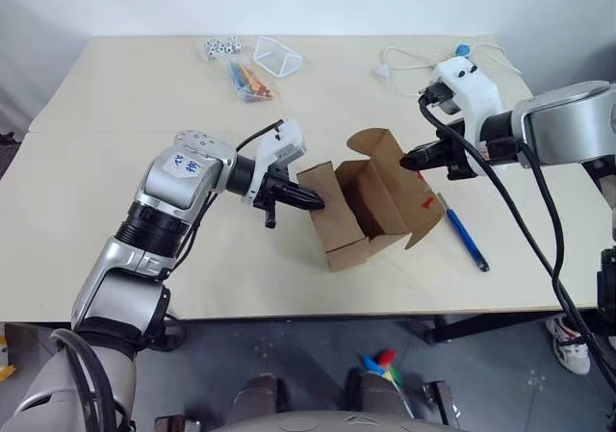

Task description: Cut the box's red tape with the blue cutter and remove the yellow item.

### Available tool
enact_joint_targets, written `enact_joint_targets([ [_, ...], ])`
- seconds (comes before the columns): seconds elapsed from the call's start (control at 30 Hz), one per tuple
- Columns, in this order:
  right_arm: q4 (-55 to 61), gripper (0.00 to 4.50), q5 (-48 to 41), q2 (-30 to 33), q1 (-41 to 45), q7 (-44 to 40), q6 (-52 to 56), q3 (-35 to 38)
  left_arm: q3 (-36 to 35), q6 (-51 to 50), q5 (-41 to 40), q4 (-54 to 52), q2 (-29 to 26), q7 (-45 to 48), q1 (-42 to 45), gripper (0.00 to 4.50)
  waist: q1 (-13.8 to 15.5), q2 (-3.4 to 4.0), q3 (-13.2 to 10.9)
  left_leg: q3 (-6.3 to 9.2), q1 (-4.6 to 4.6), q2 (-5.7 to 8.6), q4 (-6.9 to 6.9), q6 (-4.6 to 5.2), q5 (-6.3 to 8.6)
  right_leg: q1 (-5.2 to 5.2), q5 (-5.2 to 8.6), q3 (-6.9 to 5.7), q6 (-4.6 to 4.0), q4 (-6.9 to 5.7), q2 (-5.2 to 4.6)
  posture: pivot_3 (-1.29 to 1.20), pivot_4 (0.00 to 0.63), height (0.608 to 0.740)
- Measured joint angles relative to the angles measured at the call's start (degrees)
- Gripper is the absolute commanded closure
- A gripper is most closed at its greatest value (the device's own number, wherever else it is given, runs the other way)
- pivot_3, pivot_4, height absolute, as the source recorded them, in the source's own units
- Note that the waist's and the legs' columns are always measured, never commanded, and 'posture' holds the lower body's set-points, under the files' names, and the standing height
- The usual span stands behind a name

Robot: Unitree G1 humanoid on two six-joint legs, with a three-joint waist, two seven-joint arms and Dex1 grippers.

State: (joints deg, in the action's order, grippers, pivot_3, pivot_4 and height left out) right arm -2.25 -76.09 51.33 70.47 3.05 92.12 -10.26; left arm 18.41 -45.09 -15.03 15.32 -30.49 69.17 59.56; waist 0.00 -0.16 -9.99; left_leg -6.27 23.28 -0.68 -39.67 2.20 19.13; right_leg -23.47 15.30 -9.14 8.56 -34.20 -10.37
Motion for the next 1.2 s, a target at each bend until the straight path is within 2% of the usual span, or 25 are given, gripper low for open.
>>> enact_joint_targets([
  [0.17, 0.0, 4.48, -0.3, 1.1, -4.8, 1.7, -0.3, 0.0, -1.5, -3.1, -0.1, -4.5, -2.4, -1.3, -2.9, 4.5, -0.1, 0.02, 0.0, -0.02, -0.04, -0.01, 0.01, 0.0, 0.0, 0.0, 0.0, 0.02, 0.0, -0.04, 0.0, 0.0, 0.15, 0.74],
  [0.4, 0.0, 4.48, -2.3, 2.0, -7.1, 3.0, 0.1, 0.3, -2.6, -8.0, 0.5, -7.9, -5.9, -4.9, -6.8, 4.5, 0.5, 0.03, 0.0, 0.03, -0.04, 0.0, -0.21, 0.01, 0.0, 0.06, 0.0, 0.04, 0.0, -0.13, -0.04, 0.0, 0.15, 0.74],
  [0.73, -0.1, 4.48, -2.4, -0.5, -10.8, 4.1, 0.1, 2.1, -1.1, -9.4, 1.2, -7.0, -2.9, -9.5, -9.5, 4.5, 1.1, 0.01, 0.0, 0.0, 0.11, 0.0, -0.26, 0.01, 0.01, -0.06, 0.0, 0.03, 0.0, -0.13, -0.02, 0.0, 0.15, 0.74],
  [1.03, 1.0, 4.48, 2.6, -5.4, -18.7, 3.7, 0.0, 7.1, -1.4, -7.8, 1.7, -3.6, -2.0, -10.2, -9.2, 4.5, 1.1, 0.01, 0.0, -0.03, 0.07, -0.02, -0.26, 0.01, 0.01, -0.06, 0.0, 0.04, 0.0, -0.19, 0.0, 0.0, 0.15, 0.74],
  [1.2, 6.8, 4.48, 10.5, -6.8, -27.3, -2.4, -8.8, 10.9, -1.4, -6.2, 2.1, -1.3, -2.4, -9.7, -9.3, 4.5, 1.1, -0.01, 0.0, -0.09, 0.01, -0.02, -0.28, 0.01, 0.01, -0.02, 0.0, 0.08, 0.0, -0.2, 0.0, 0.0, 0.15, 0.74],
])
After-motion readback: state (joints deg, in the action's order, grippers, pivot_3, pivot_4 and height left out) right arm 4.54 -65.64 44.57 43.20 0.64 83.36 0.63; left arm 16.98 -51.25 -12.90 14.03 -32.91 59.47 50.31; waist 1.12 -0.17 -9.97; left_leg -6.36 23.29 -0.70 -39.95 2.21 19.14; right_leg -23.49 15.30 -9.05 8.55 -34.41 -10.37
